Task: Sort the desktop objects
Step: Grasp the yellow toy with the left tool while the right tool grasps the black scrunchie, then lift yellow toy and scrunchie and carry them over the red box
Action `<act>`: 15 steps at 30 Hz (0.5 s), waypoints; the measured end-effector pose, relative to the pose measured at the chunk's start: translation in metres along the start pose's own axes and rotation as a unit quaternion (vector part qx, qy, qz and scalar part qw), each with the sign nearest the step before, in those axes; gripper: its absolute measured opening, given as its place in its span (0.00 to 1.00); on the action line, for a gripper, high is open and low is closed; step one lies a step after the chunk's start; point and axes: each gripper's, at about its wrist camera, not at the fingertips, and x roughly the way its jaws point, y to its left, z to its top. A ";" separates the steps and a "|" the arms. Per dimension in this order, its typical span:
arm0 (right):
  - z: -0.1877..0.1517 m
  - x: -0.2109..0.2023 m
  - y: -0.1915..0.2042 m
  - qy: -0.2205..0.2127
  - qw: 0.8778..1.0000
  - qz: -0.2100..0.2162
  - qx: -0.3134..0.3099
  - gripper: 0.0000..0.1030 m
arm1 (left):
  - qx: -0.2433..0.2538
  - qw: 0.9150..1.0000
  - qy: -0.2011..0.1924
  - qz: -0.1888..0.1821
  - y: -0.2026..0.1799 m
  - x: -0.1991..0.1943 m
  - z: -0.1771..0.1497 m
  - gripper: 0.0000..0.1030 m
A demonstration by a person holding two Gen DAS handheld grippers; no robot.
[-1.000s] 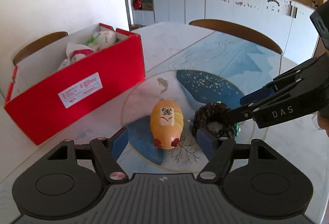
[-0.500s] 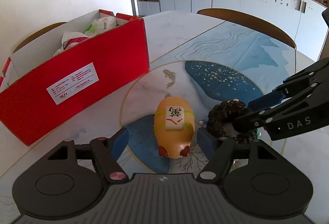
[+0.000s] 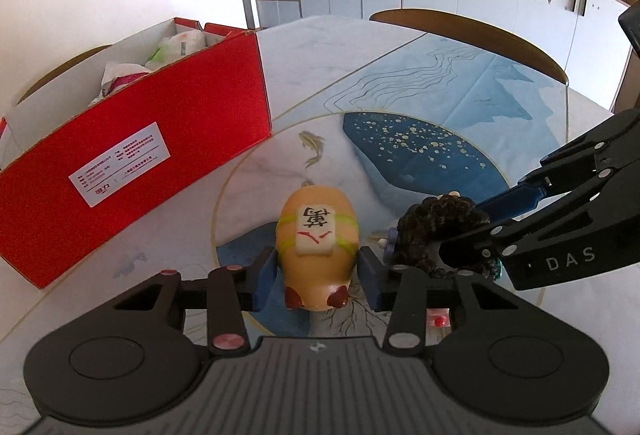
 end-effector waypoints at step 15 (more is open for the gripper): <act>0.002 -0.029 0.024 -0.030 0.999 0.000 -0.010 1.00 | -0.045 0.999 -0.018 0.018 0.014 -0.062 -0.018 0.37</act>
